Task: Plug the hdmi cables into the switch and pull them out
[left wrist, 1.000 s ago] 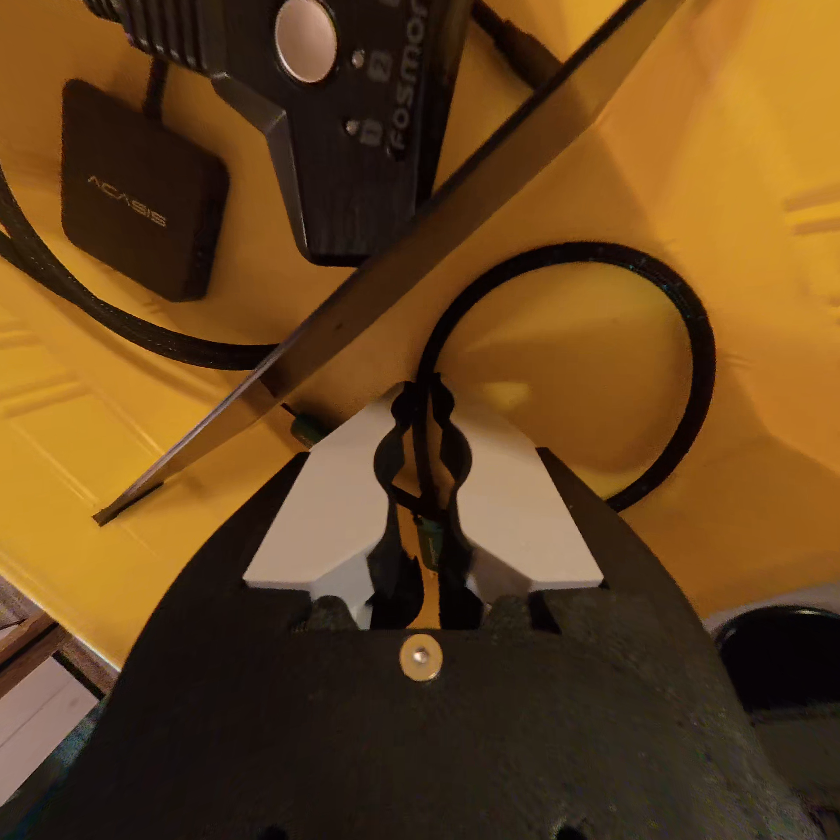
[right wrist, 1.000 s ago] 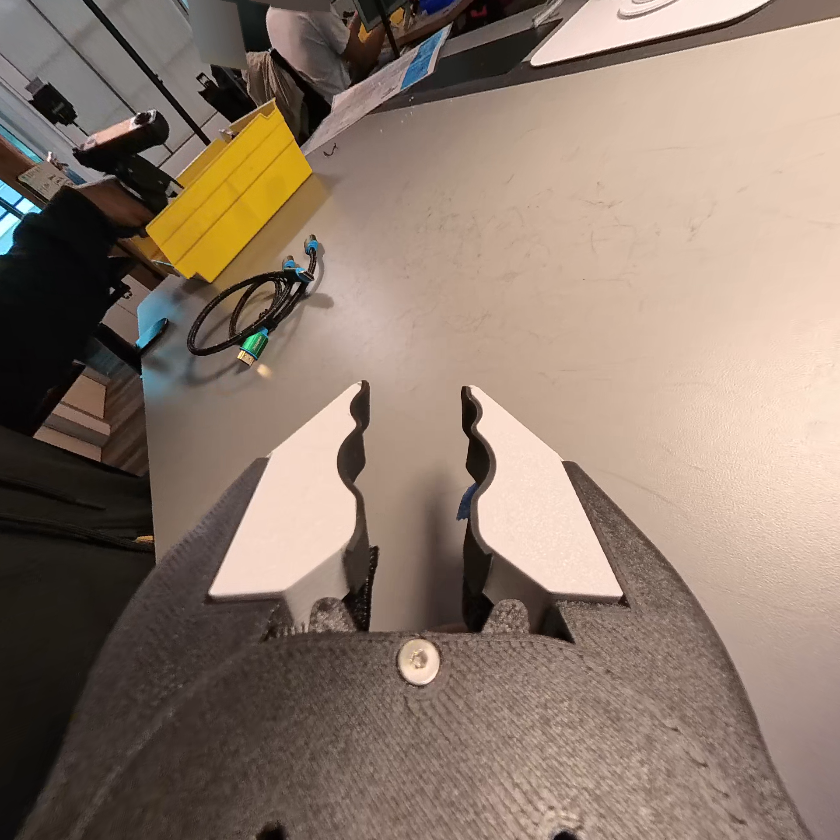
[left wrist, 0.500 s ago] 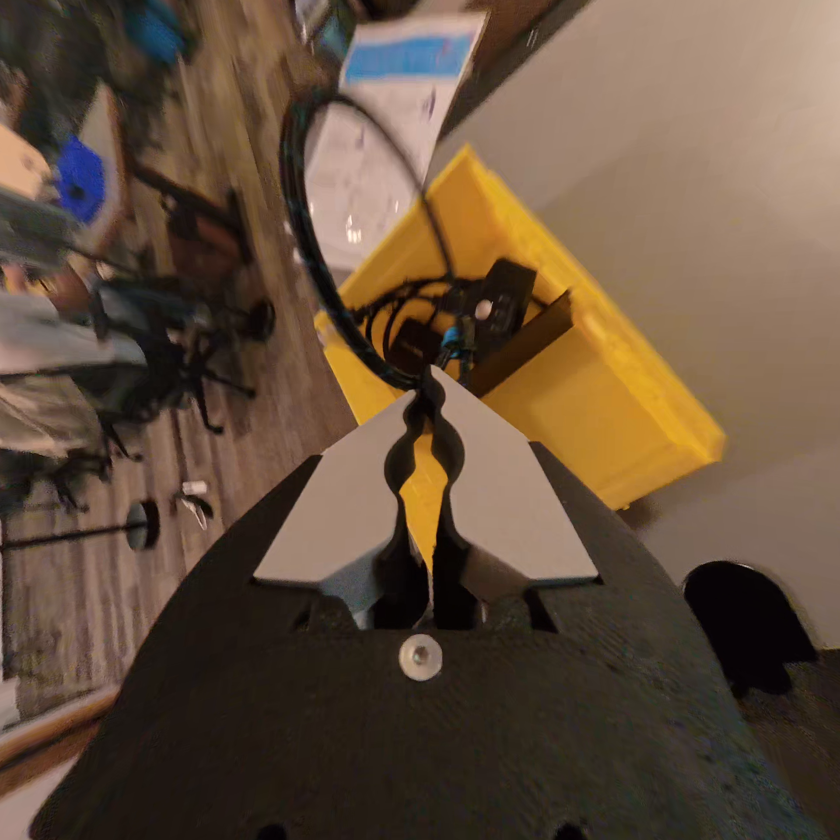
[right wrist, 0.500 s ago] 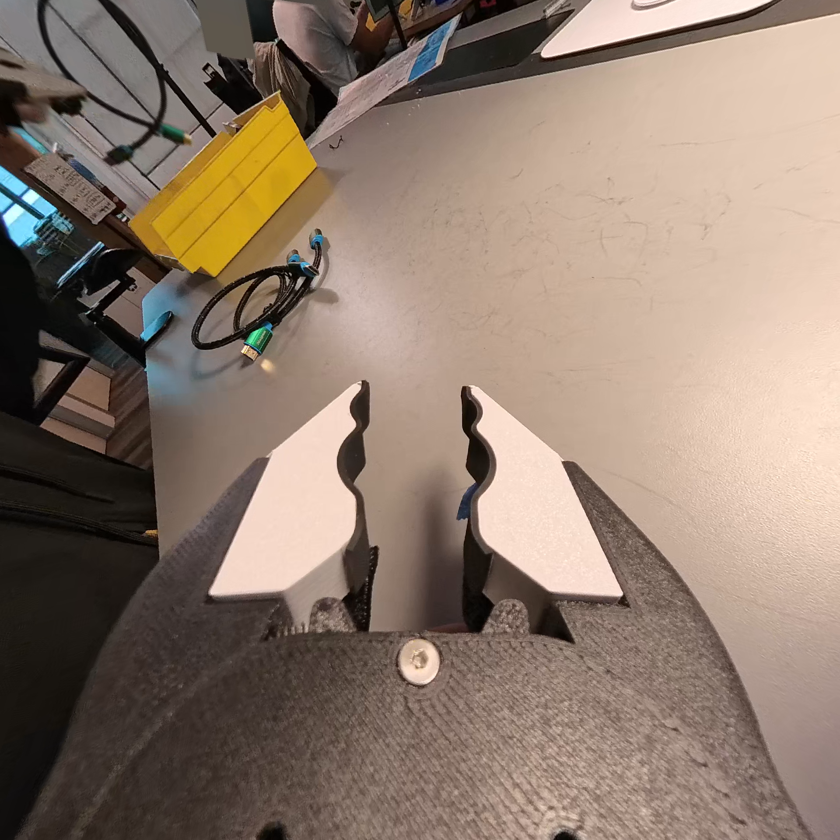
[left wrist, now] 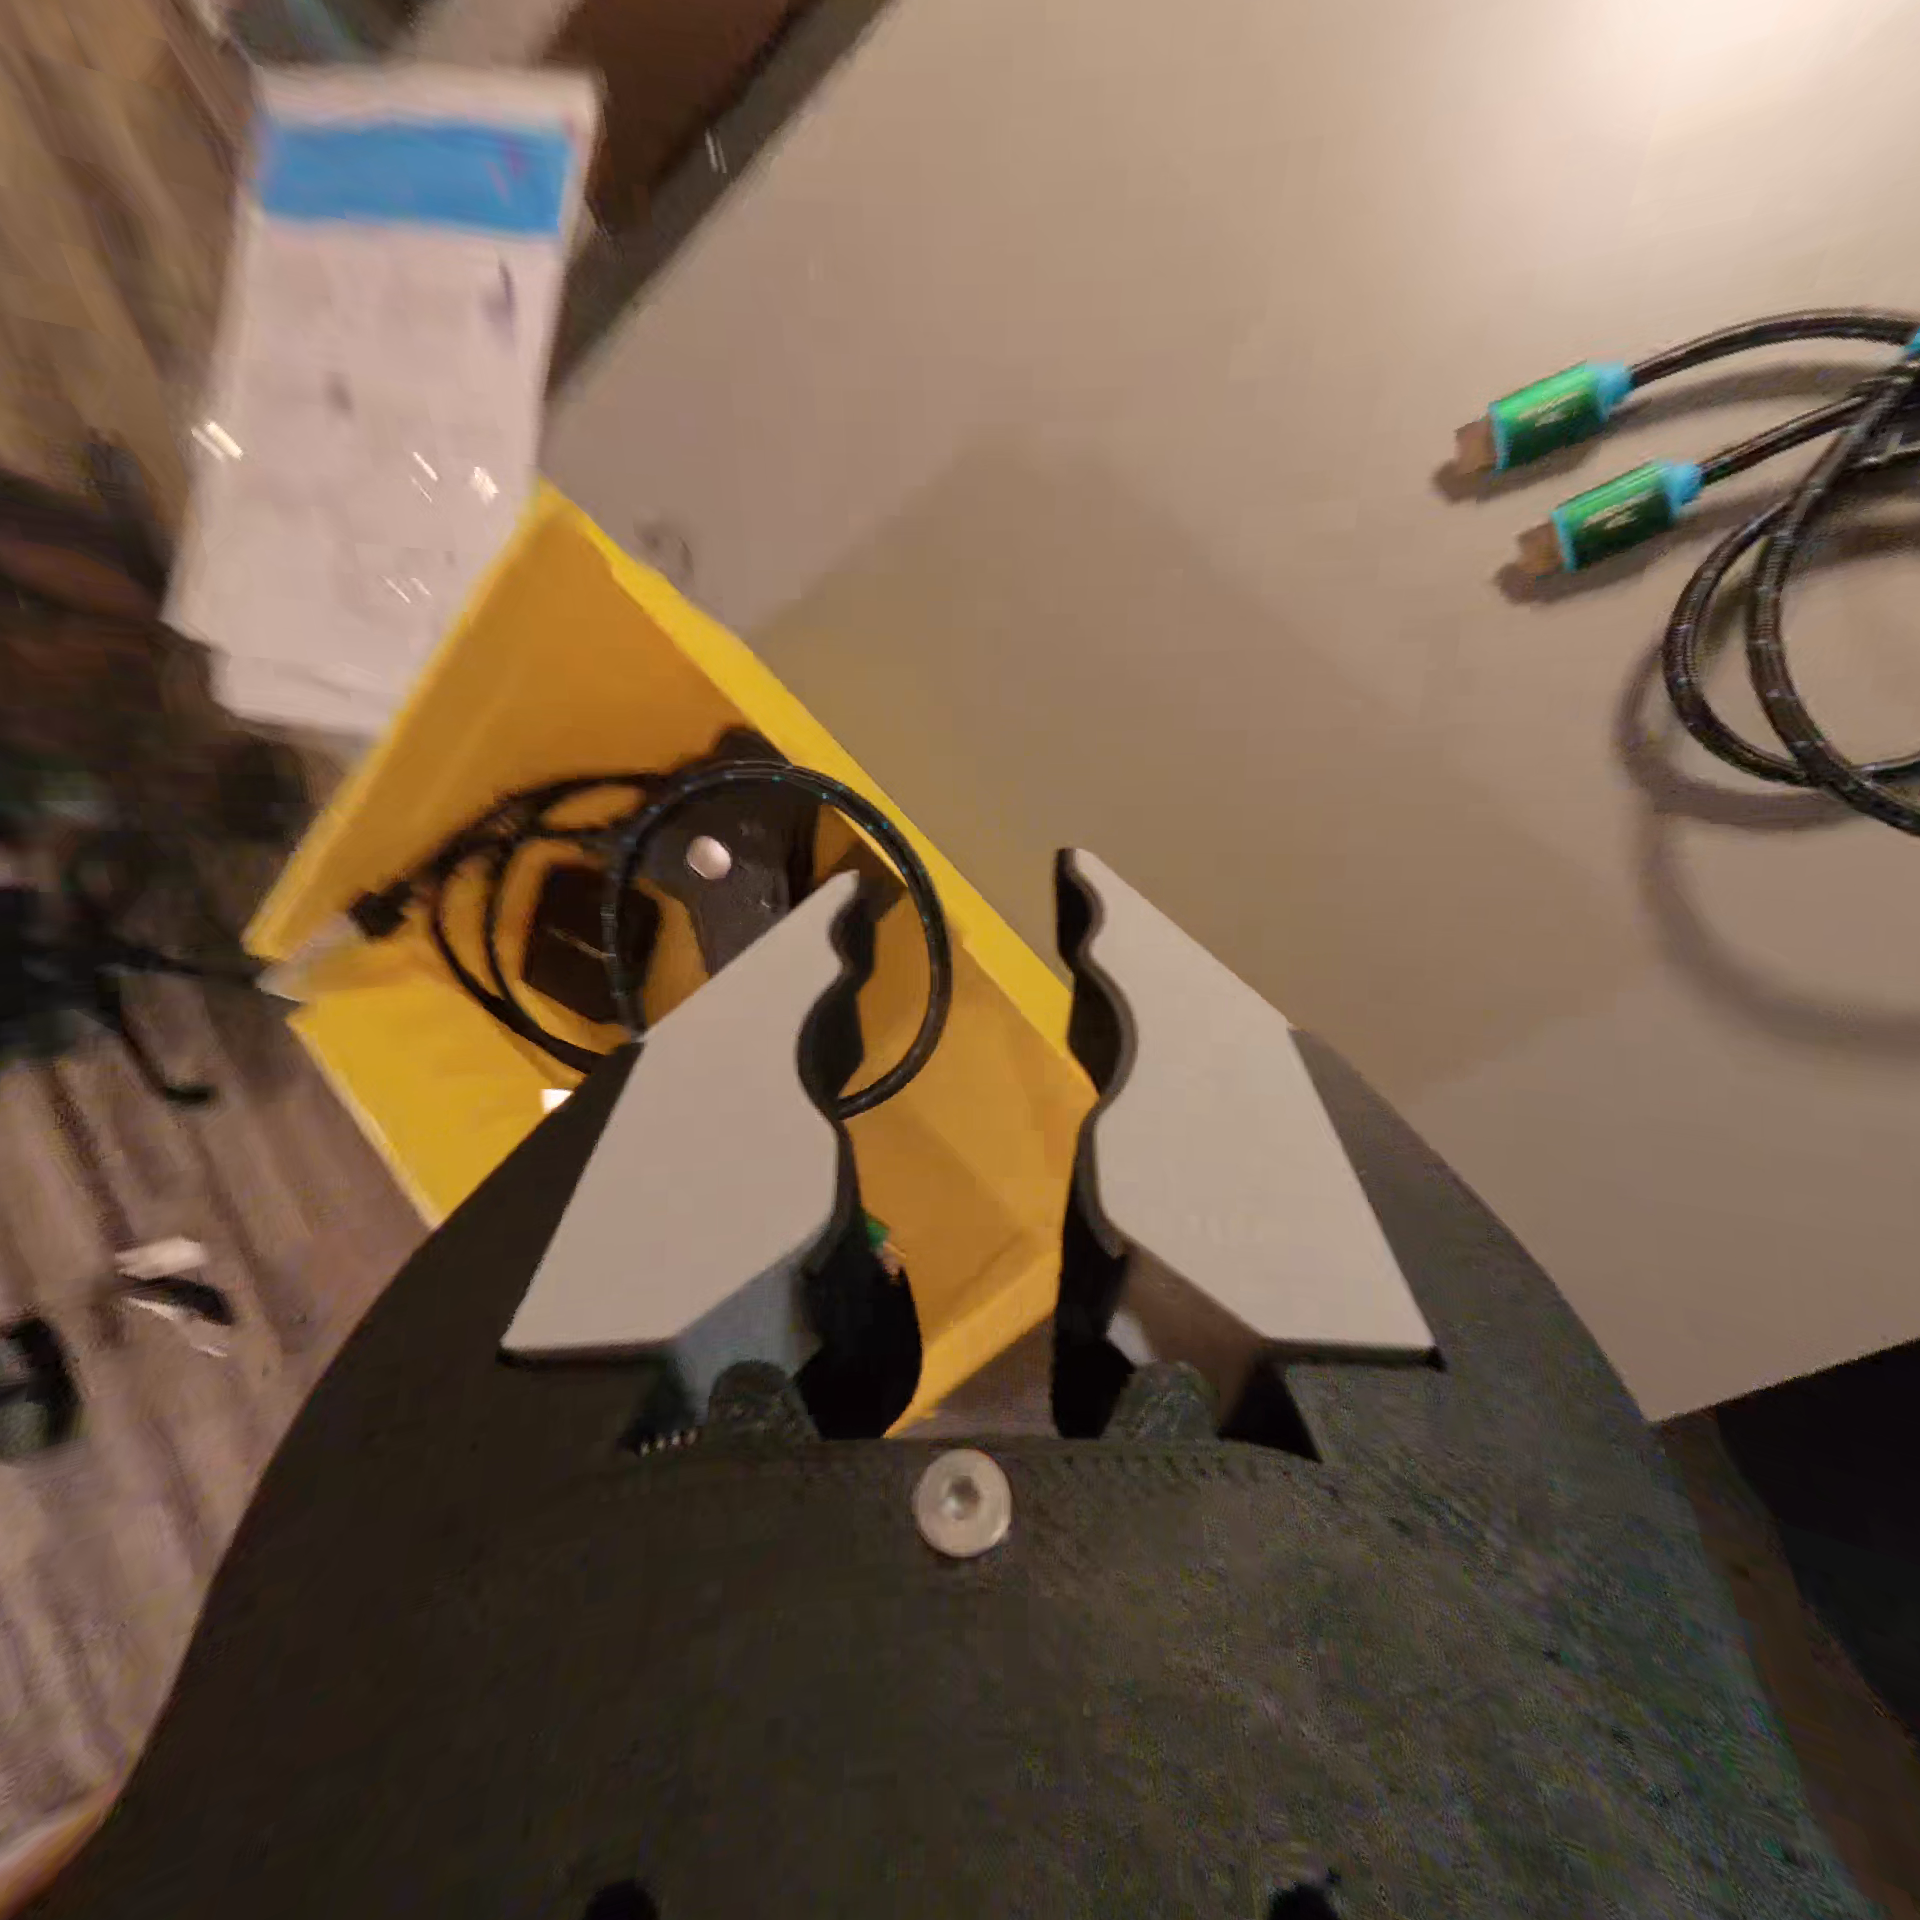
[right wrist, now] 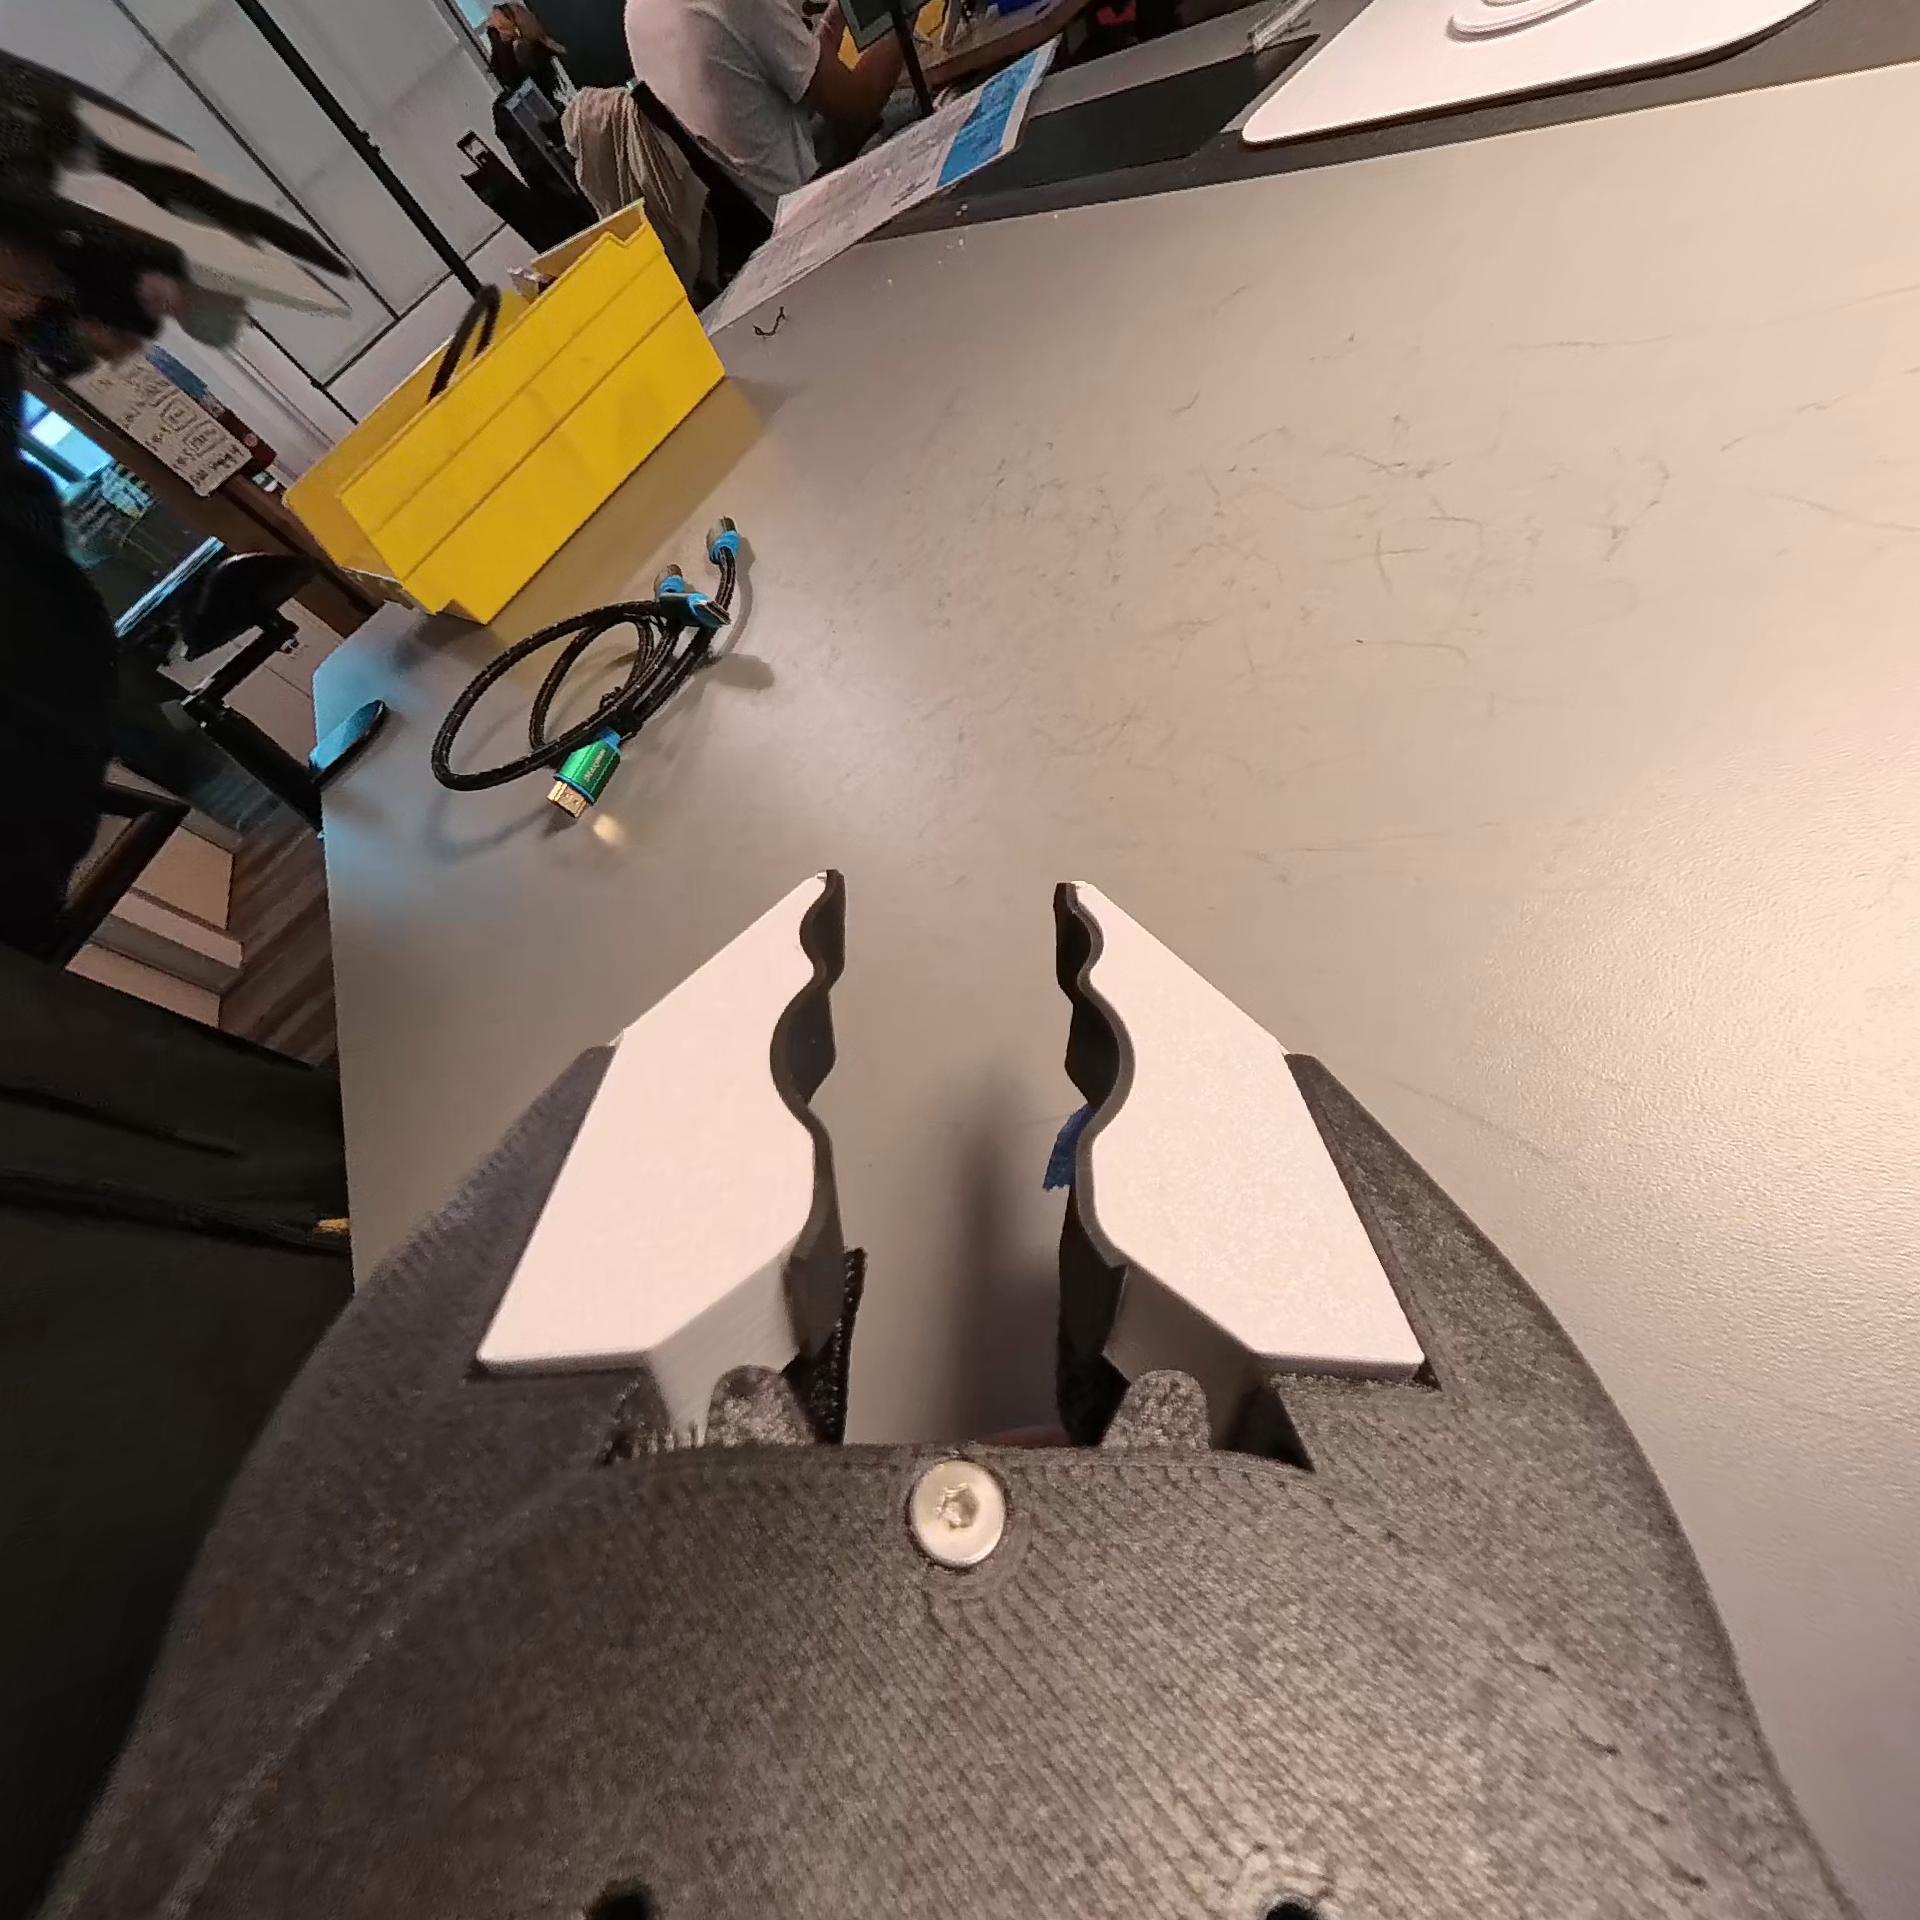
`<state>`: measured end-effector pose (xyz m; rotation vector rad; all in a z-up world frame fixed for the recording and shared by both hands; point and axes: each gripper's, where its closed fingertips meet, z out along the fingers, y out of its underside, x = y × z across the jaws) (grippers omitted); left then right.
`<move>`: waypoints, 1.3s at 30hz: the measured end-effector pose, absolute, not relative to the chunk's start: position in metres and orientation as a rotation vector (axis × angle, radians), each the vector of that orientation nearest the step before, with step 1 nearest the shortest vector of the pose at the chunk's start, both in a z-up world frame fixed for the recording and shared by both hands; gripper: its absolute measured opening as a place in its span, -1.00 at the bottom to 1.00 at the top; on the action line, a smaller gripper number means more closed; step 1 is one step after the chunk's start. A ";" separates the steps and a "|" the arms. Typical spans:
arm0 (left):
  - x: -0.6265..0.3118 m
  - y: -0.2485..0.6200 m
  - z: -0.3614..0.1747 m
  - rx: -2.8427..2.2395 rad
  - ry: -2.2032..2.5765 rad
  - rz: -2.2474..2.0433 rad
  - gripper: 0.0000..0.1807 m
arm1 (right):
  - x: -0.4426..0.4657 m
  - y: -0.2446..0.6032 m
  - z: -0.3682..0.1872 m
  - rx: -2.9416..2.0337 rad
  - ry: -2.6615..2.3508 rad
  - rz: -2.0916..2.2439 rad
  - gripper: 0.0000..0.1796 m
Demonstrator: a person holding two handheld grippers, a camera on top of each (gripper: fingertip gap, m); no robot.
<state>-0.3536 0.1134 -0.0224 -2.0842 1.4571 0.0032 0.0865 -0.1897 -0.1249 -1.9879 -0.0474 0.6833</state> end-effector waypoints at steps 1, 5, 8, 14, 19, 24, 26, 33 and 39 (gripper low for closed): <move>-0.357 0.118 -0.036 -2.145 1.443 -0.032 -0.50 | 0.086 -0.190 -0.125 -1.987 -0.047 0.686 -0.54; -0.379 0.139 -0.085 -2.328 1.376 -0.040 -0.36 | 0.087 -0.190 -0.125 -1.985 -0.044 0.685 -0.54; -0.382 0.145 -0.093 -2.363 1.270 -0.151 -0.34 | 0.088 -0.190 -0.124 -1.978 -0.032 0.695 -0.54; -0.400 0.151 -0.076 -2.340 1.038 -0.319 -0.42 | 0.089 -0.190 -0.124 -1.977 -0.015 0.728 -0.54; -0.441 0.131 -0.126 -2.519 1.245 -0.157 -0.40 | 0.088 -0.190 -0.124 -1.982 -0.020 0.730 -0.54; -0.439 0.102 -0.164 -2.528 1.612 -0.131 -0.38 | 0.089 -0.190 -0.124 -1.978 -0.017 0.730 -0.54; -0.434 0.103 -0.168 -2.528 1.639 -0.137 -0.39 | 0.089 -0.190 -0.124 -1.976 -0.013 0.732 -0.54; -0.434 0.099 -0.172 -2.539 1.758 -0.023 -0.49 | 0.090 -0.190 -0.124 -1.977 -0.008 0.729 -0.54; -0.433 0.093 -0.176 -2.536 1.923 0.047 -0.56 | 0.090 -0.190 -0.123 -1.971 -0.007 0.725 -0.54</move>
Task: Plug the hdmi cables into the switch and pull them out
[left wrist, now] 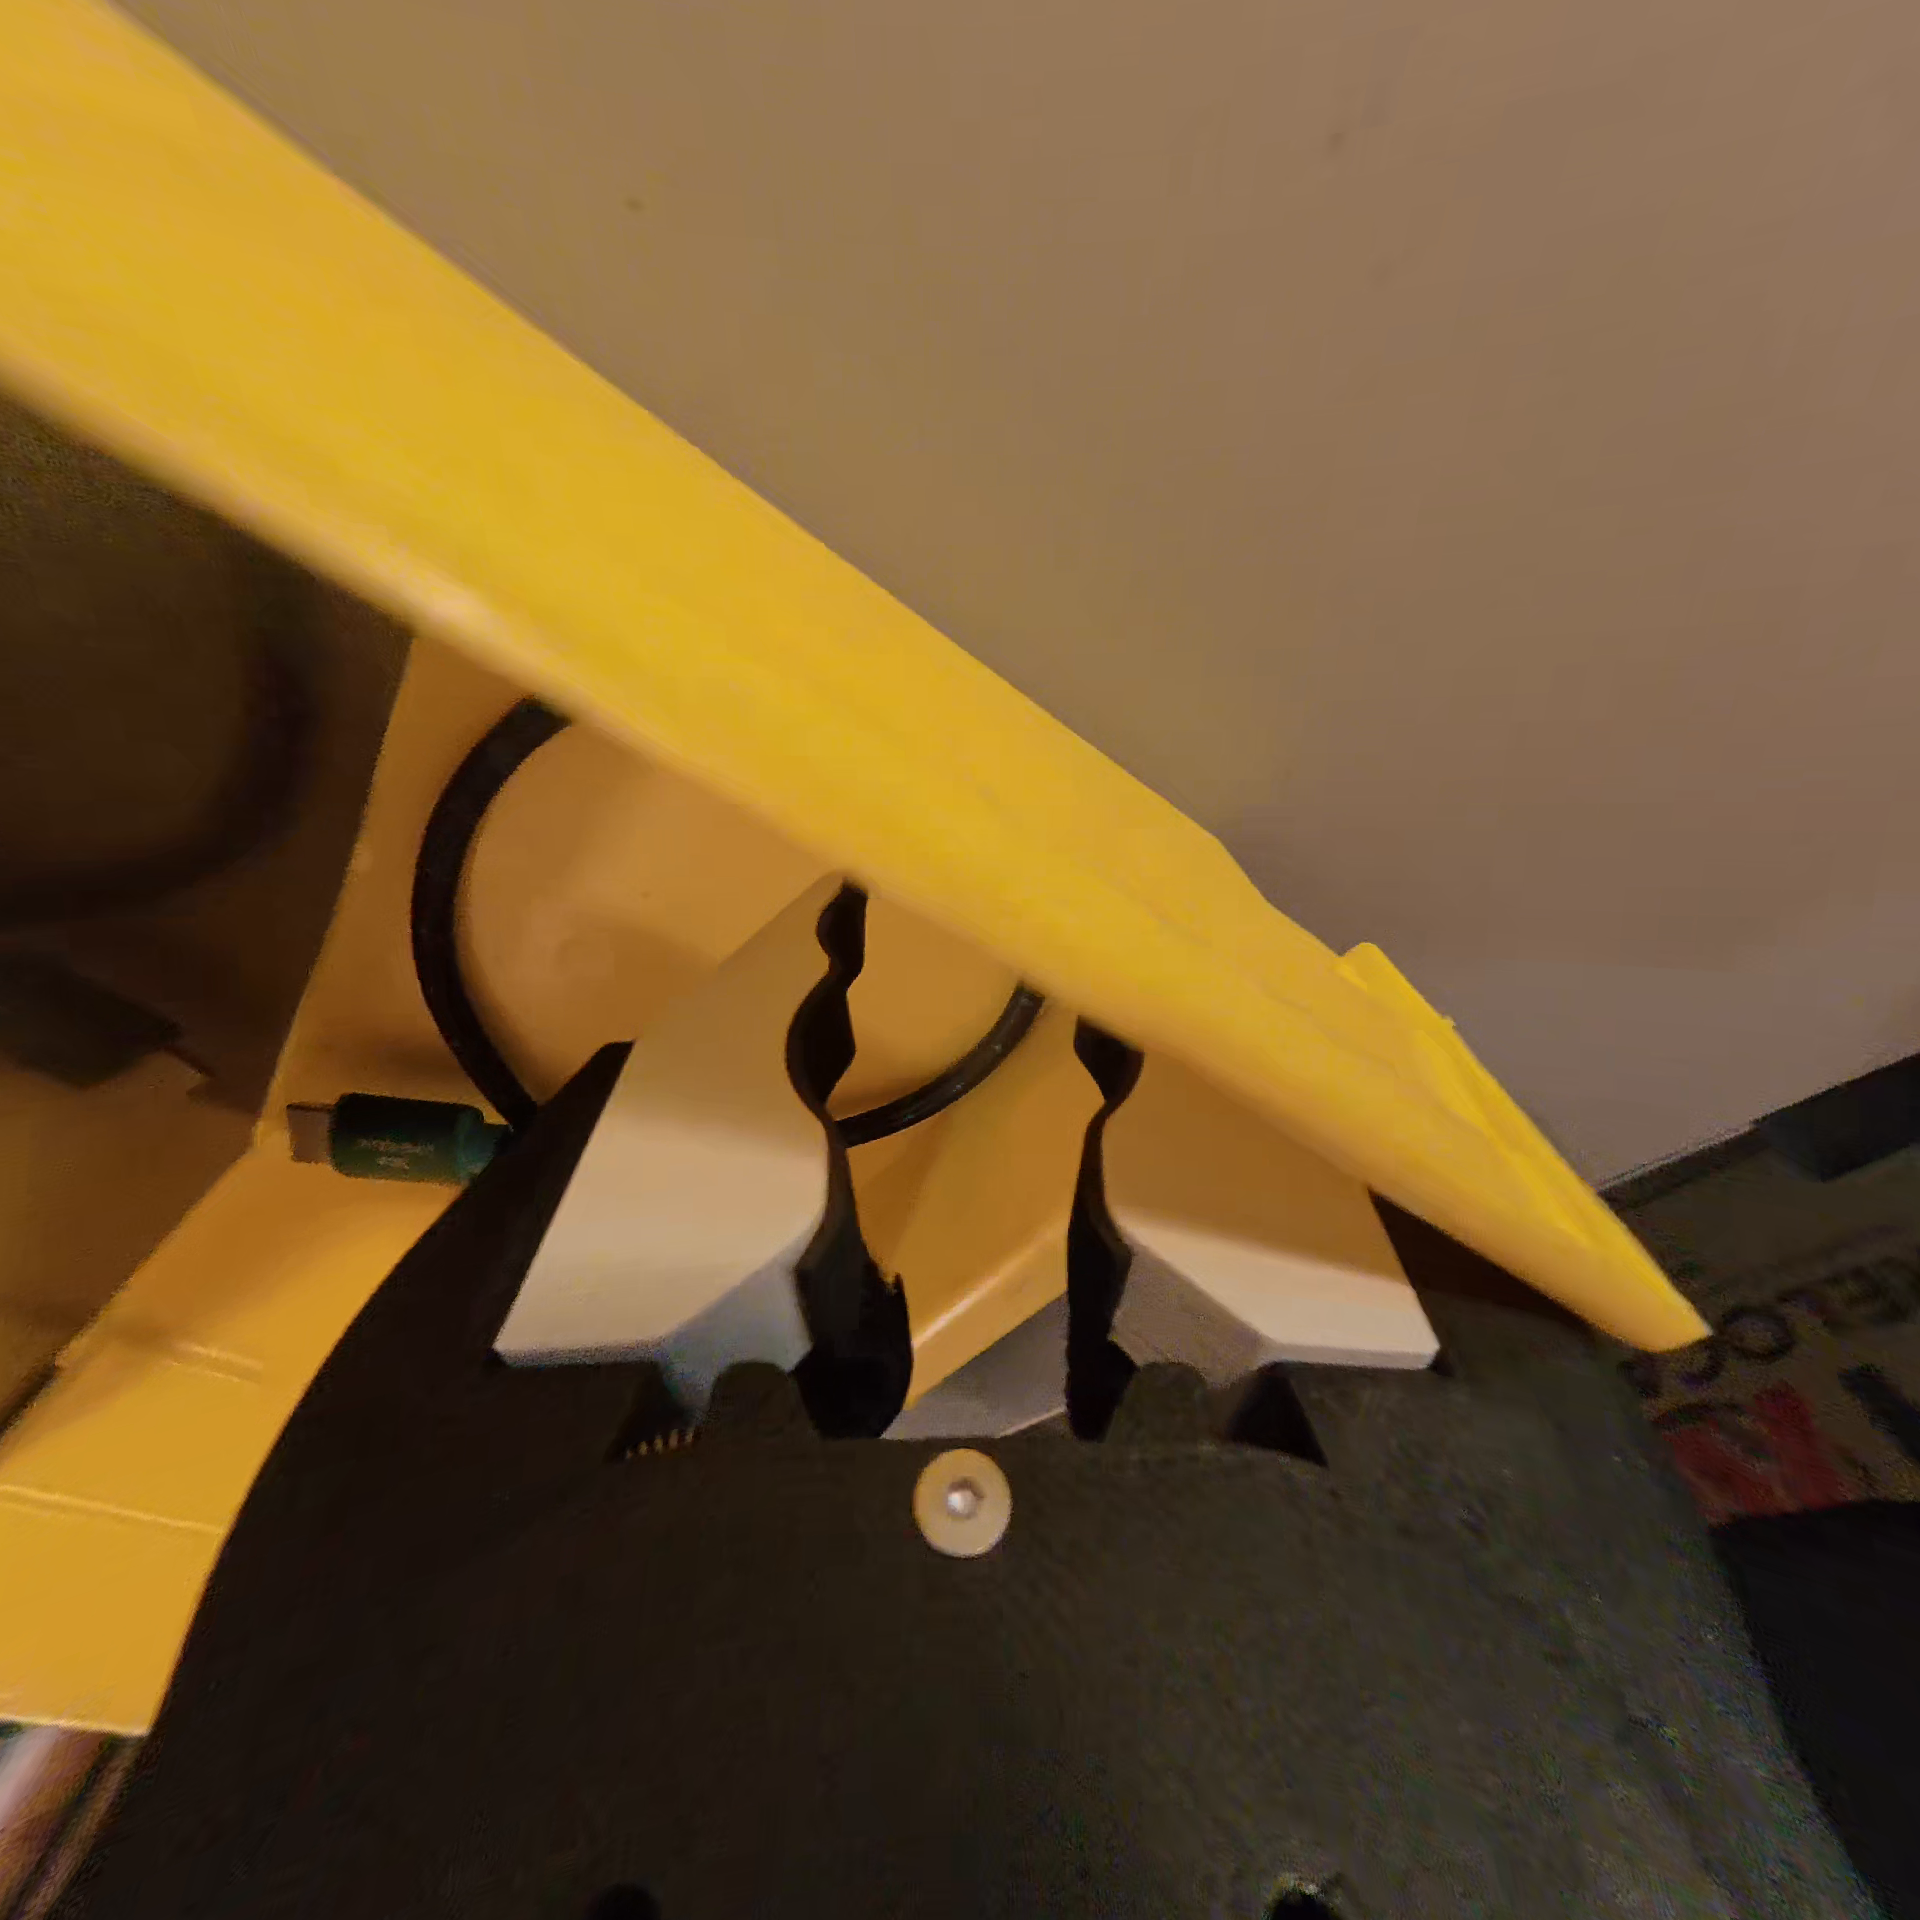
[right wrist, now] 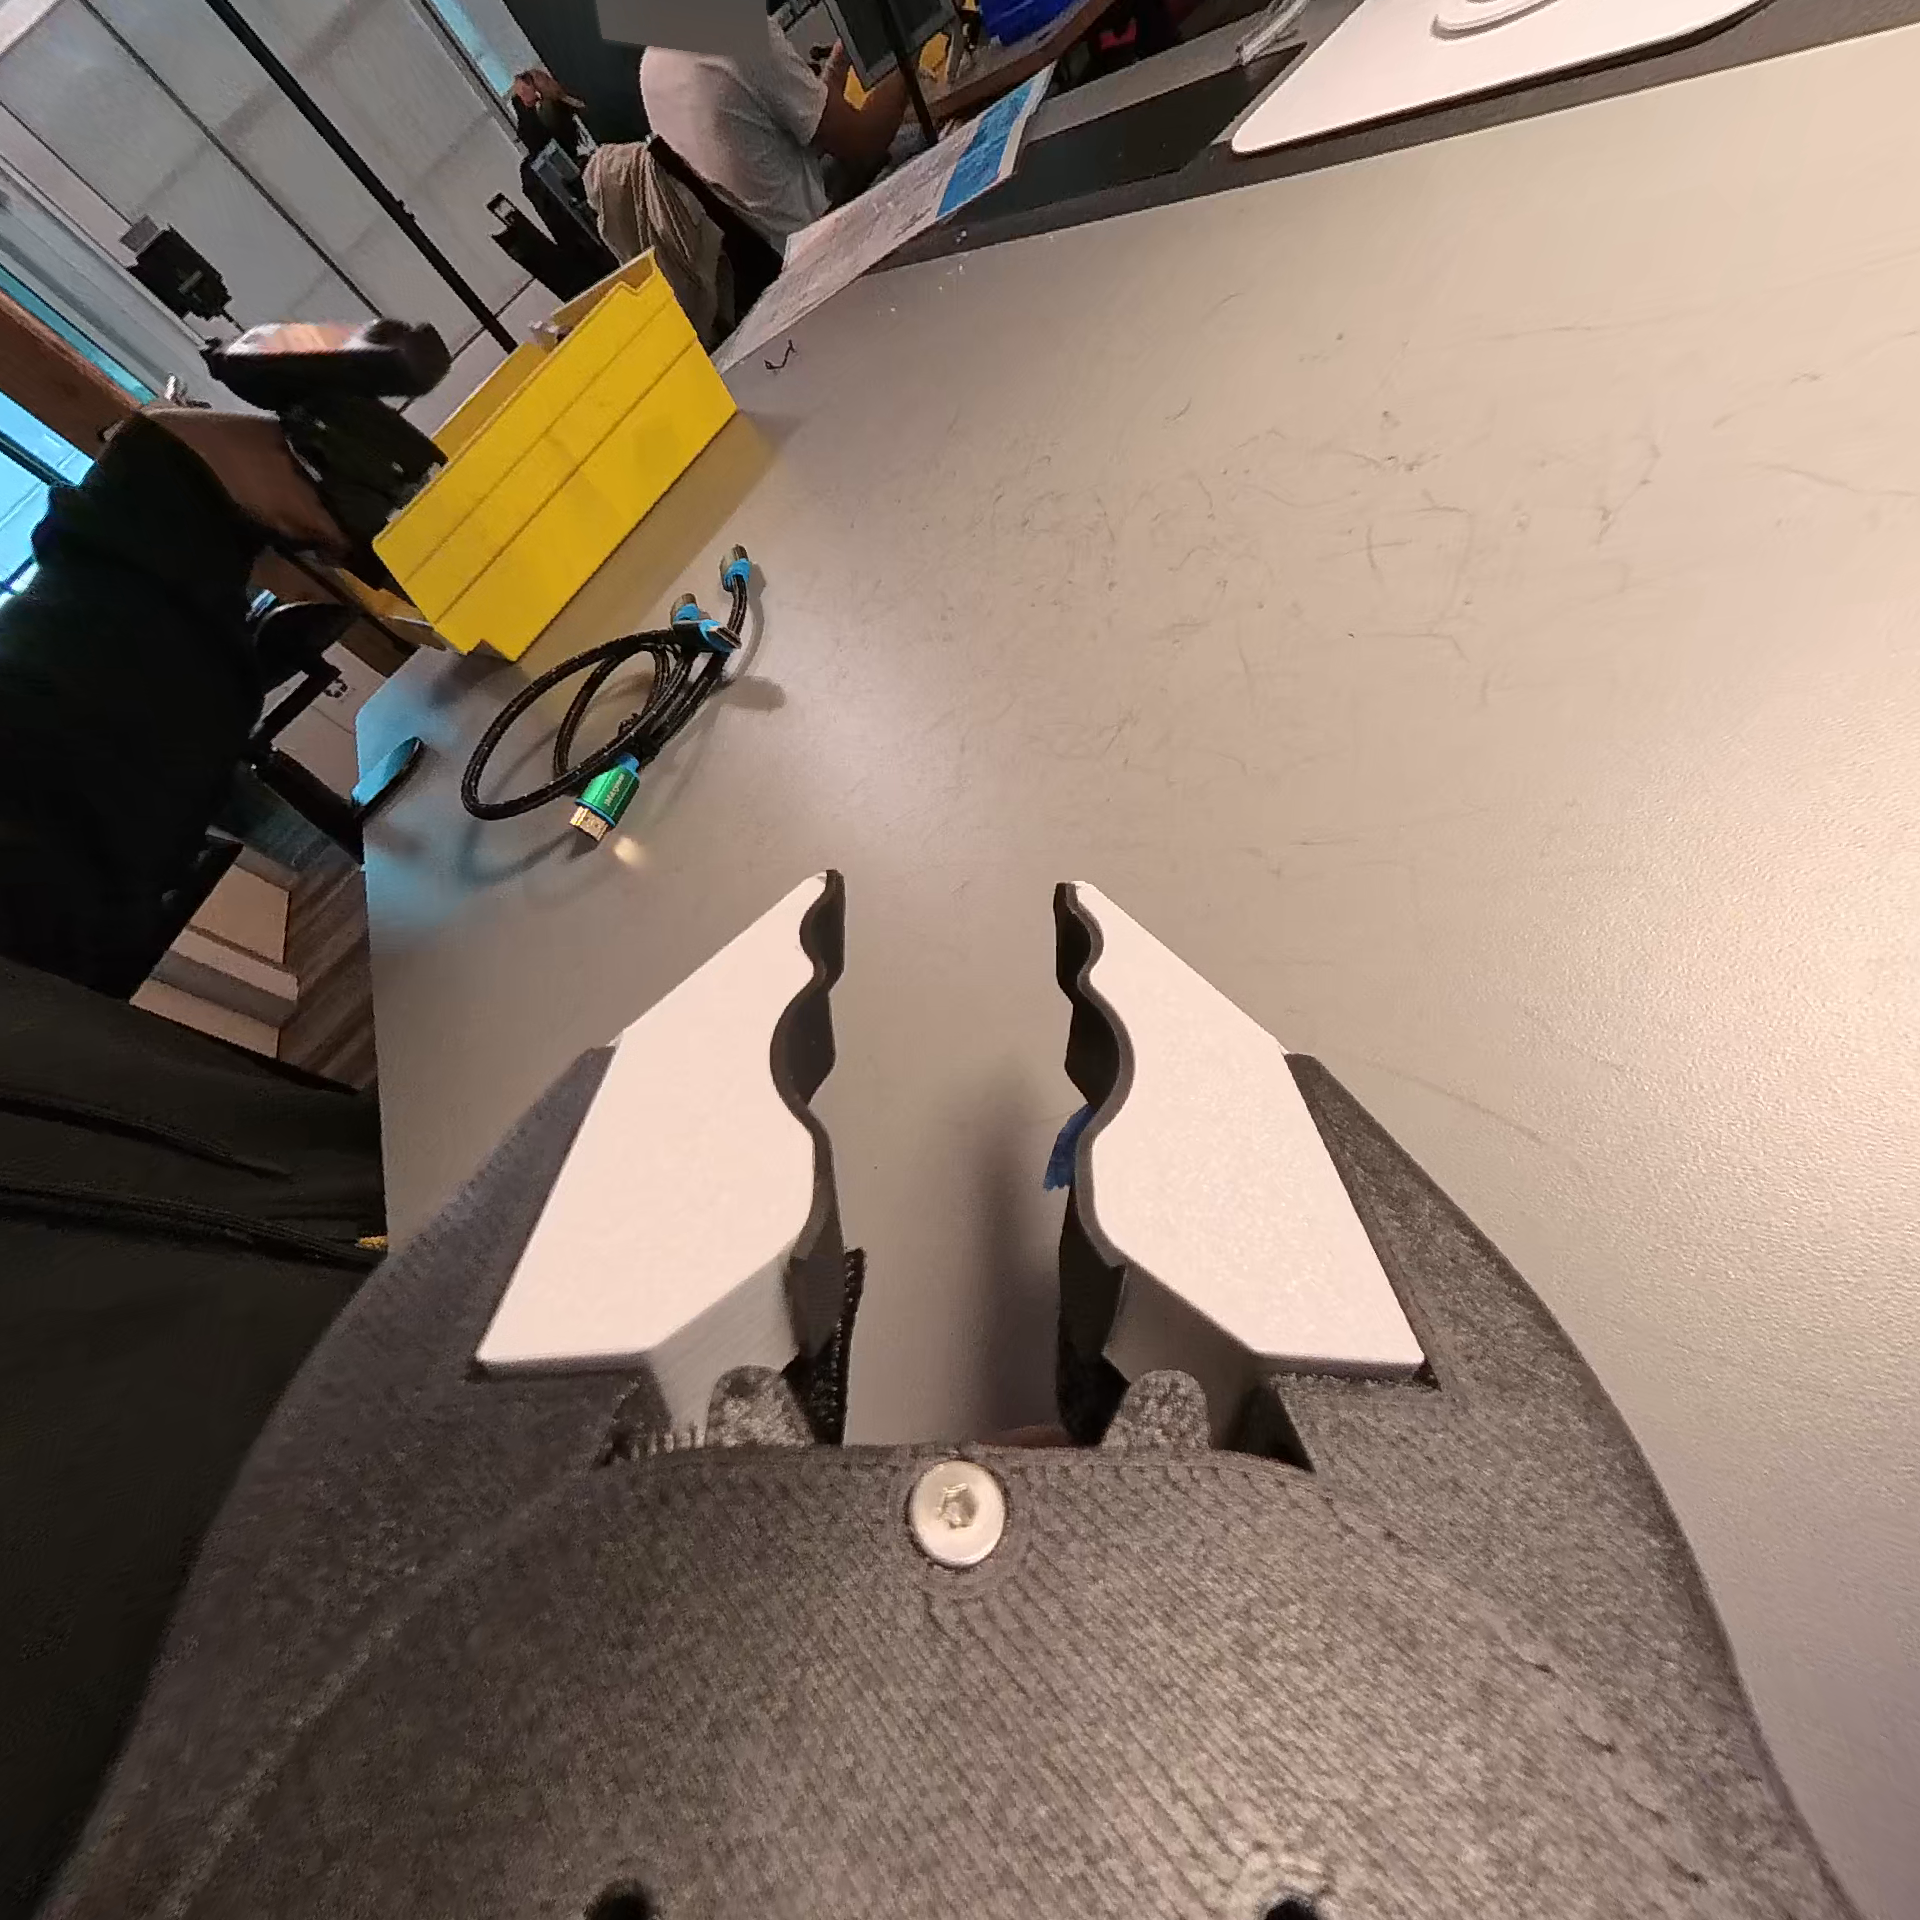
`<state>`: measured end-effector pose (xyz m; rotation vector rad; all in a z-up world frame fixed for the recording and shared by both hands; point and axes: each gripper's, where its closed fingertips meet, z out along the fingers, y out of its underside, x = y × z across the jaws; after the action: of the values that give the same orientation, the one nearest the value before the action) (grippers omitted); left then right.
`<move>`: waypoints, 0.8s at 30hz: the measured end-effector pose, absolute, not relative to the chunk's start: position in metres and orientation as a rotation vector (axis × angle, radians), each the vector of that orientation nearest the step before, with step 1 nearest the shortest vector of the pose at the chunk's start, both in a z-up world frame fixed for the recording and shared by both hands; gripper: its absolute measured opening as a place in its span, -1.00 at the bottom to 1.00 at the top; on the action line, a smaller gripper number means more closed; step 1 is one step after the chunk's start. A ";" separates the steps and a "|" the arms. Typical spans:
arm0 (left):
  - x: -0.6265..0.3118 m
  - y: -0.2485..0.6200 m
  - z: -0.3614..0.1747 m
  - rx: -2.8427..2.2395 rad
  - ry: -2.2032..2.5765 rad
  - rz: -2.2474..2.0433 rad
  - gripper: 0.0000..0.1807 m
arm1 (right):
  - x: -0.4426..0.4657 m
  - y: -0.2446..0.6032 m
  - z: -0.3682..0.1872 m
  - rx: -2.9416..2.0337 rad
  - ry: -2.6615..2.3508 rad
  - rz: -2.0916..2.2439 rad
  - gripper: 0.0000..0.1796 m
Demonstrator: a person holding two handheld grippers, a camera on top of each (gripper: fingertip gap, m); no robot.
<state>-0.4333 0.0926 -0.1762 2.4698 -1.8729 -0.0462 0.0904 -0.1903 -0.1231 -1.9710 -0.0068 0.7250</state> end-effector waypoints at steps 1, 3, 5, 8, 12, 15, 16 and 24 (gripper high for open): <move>-0.433 0.092 -0.176 2.444 -1.892 -0.059 -0.61 | 0.090 -0.190 -0.123 -1.972 -0.009 0.721 -0.54; -0.430 0.092 -0.176 2.438 -1.883 -0.054 -0.72 | 0.090 -0.190 -0.123 -1.975 -0.015 0.710 -0.54; -0.427 0.090 -0.177 2.443 -1.853 -0.006 -0.83 | 0.089 -0.190 -0.124 -1.979 -0.022 0.701 -0.54; -0.427 0.090 -0.176 2.466 -1.896 0.046 -0.93 | 0.088 -0.191 -0.124 -1.981 -0.030 0.697 -0.54; -0.423 0.094 -0.153 2.635 -1.896 0.307 -0.93 | 0.088 -0.191 -0.123 -1.976 -0.028 0.703 -0.54; -0.422 0.099 -0.118 2.782 -1.920 0.536 -0.93 | 0.088 -0.191 -0.123 -1.976 -0.035 0.698 -0.54; -0.424 0.099 -0.106 2.823 -1.927 0.606 -0.93 | 0.088 -0.191 -0.123 -1.977 -0.035 0.697 -0.54; -0.405 0.081 0.001 2.955 -2.165 1.084 -0.94 | 0.088 -0.191 -0.124 -1.981 -0.022 0.720 -0.54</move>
<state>-0.4050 0.0807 0.0014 2.9553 -2.1653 1.0836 0.0882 -0.1905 -0.1243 -1.9811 -0.0223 0.7197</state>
